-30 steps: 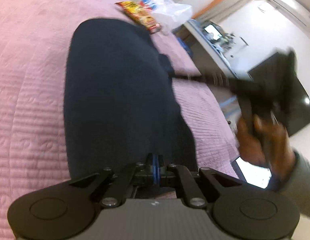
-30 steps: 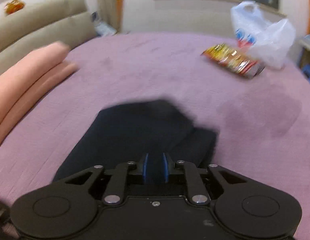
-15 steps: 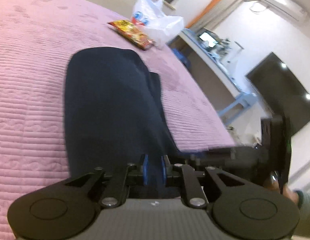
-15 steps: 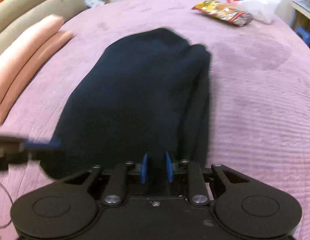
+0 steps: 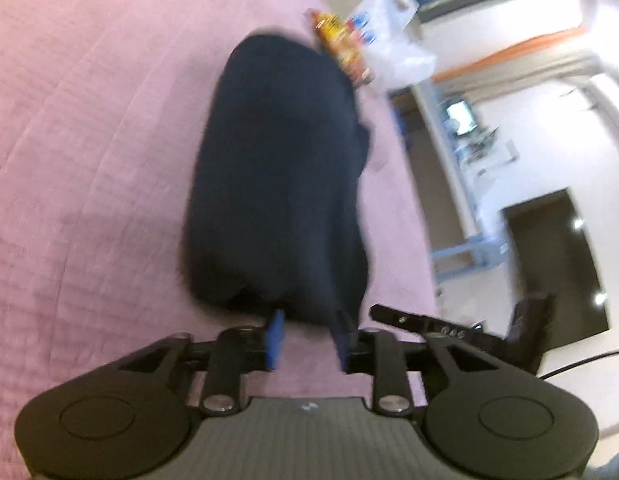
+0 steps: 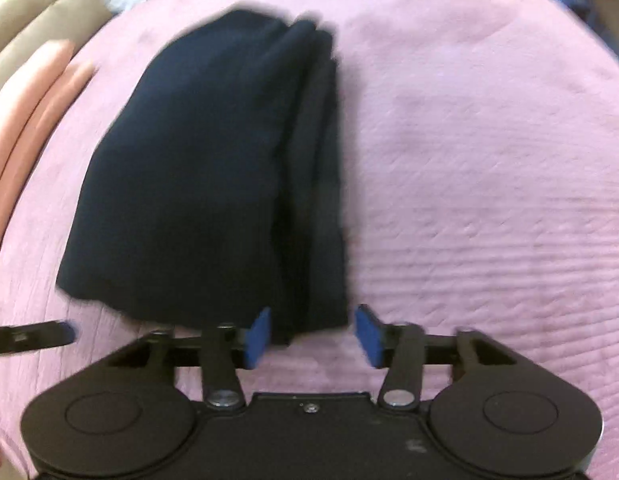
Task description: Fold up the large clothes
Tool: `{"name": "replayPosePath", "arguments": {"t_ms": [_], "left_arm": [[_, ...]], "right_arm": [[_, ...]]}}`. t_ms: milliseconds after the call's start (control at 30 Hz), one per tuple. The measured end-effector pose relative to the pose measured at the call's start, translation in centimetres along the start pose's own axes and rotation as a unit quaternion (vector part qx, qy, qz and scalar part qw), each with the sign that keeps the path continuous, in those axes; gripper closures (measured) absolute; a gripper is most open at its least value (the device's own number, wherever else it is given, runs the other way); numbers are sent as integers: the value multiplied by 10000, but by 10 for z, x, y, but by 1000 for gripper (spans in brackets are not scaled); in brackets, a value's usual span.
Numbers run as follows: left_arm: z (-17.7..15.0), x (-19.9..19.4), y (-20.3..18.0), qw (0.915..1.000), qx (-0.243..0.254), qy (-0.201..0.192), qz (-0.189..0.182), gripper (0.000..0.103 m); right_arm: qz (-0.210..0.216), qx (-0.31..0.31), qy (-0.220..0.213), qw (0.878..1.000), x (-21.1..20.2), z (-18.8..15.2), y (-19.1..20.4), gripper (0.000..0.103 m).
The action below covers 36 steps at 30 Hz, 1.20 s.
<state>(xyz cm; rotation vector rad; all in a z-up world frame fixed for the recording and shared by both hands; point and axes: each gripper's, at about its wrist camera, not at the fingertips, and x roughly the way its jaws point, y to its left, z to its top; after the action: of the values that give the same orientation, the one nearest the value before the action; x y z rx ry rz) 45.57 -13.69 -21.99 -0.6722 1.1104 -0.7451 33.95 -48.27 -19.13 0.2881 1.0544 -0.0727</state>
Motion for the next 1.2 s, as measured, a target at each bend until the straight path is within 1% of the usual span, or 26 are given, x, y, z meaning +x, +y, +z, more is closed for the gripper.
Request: {"name": "replayPosePath", "arguments": {"t_ms": [33, 67, 100, 133, 167, 233, 300, 400, 433, 500, 533, 600, 667, 700, 733, 800, 867, 900, 967, 1000, 1033, 1133, 1200], "left_arm": [[8, -7, -8, 9997, 114, -185, 150, 46], [16, -12, -15, 9984, 236, -371, 360, 35], [23, -15, -21, 9962, 359, -559, 557, 32], [30, -18, -28, 9936, 494, -738, 695, 31], [37, -19, -32, 9918, 617, -844, 740, 30], [51, -15, -37, 9900, 764, -905, 765, 30], [64, -6, -40, 9888, 871, -828, 882, 30], [77, 9, -50, 9820, 1154, -558, 1387, 30], [78, 14, -49, 9805, 1226, -486, 1454, 30], [84, 23, -46, 9805, 1248, -381, 1471, 30], [86, 27, -42, 9819, 1205, -295, 1430, 30], [91, 39, -30, 9851, 1036, -17, 1371, 30], [94, 52, -22, 9855, 981, 267, 1362, 29], [95, 57, -18, 9854, 996, 308, 1348, 27], [96, 61, -16, 9852, 1004, 319, 1349, 22], [99, 69, -11, 9854, 1009, 394, 1315, 18], [103, 77, -7, 9851, 1005, 481, 1310, 11], [104, 82, -5, 9854, 1004, 520, 1270, 10], [107, 88, 0, 9872, 920, 597, 1158, 9], [109, 88, 1, 9882, 859, 606, 1117, 9], [110, 87, 1, 9885, 846, 605, 1101, 9], [108, 81, -2, 9879, 920, 558, 1116, 12], [107, 79, -4, 9880, 922, 540, 1112, 12]], "right_arm": [[84, 101, -178, 9998, -3, 5, -2, 25], [186, 174, -301, 9992, -5, 11, -2, 26], [303, 255, -396, 9984, -4, 17, -2, 26], [392, 311, -430, 9978, -3, 19, -1, 26], [504, 363, -448, 9971, -1, 25, 0, 26], [666, 425, -495, 9956, 2, 34, 1, 25], [709, 359, -567, 9952, 3, 42, 5, 25], [710, 150, -631, 9954, 8, 55, 11, 25], [711, 81, -634, 9954, 11, 57, 13, 25], [734, -50, -577, 9956, 14, 59, 17, 25], [738, -120, -544, 9957, 14, 60, 20, 24], [694, -212, -444, 9964, 24, 63, 23, 24], [638, -302, -332, 9969, 37, 64, 24, 24], [550, -367, -318, 9973, 43, 64, 24, 24], [315, -452, -339, 9979, 48, 64, 25, 23], [-138, -629, -446, 9969, 57, 62, 24, 22], [-360, -629, -514, 9960, 67, 61, 16, 21], [-332, -490, -429, 9973, 72, 63, 9, 20], [82, 13, -213, 9997, 76, 68, -8, 21], [291, 281, -171, 9990, 74, 70, -16, 21], [398, 388, -210, 9982, 69, 71, -21, 21], [636, 405, -404, 9963, 52, 69, -26, 20], [963, 453, -405, 9935, 46, 67, -26, 19]]}}
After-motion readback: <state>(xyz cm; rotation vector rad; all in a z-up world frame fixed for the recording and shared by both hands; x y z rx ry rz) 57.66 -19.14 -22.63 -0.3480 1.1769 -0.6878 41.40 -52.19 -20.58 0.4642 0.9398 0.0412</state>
